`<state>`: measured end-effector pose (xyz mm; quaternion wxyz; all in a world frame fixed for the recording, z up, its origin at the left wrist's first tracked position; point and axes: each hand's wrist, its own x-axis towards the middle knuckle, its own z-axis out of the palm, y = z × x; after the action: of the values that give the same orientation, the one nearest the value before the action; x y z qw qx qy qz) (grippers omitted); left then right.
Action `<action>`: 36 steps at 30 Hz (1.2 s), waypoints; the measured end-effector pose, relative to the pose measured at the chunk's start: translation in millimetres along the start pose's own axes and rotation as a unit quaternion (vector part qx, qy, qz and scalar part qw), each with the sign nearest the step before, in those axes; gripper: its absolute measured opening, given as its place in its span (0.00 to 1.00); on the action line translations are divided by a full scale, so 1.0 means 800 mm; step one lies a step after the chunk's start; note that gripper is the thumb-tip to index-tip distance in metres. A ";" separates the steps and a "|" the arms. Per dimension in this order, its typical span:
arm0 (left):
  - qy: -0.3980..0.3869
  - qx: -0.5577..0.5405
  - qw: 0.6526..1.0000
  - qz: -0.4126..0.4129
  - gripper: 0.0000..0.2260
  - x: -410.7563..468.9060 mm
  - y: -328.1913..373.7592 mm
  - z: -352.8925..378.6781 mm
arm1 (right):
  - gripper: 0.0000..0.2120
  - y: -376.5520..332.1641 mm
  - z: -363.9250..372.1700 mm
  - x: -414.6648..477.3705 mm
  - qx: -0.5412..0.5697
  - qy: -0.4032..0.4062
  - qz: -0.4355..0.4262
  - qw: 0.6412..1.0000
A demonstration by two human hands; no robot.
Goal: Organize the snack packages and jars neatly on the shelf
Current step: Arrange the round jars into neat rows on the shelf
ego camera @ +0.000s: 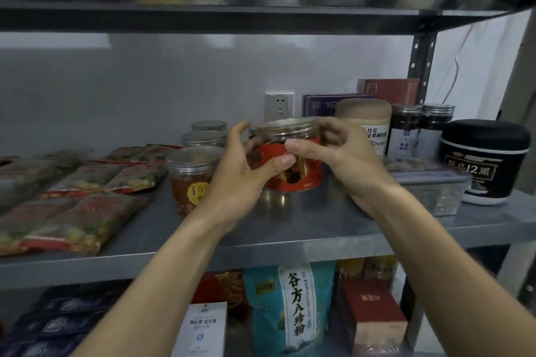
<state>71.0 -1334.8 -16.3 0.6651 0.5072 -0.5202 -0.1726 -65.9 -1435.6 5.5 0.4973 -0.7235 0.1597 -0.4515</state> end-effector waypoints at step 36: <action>-0.043 0.049 0.997 -0.050 0.32 -0.018 -0.058 -0.005 | 0.32 0.069 0.006 -0.025 0.038 -0.019 0.069 0.997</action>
<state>82.4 -1341.9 -63.3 0.6070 0.5569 -0.5300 -0.2011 -61.0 -1444.6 -52.0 0.5570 -0.6999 0.1826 -0.4080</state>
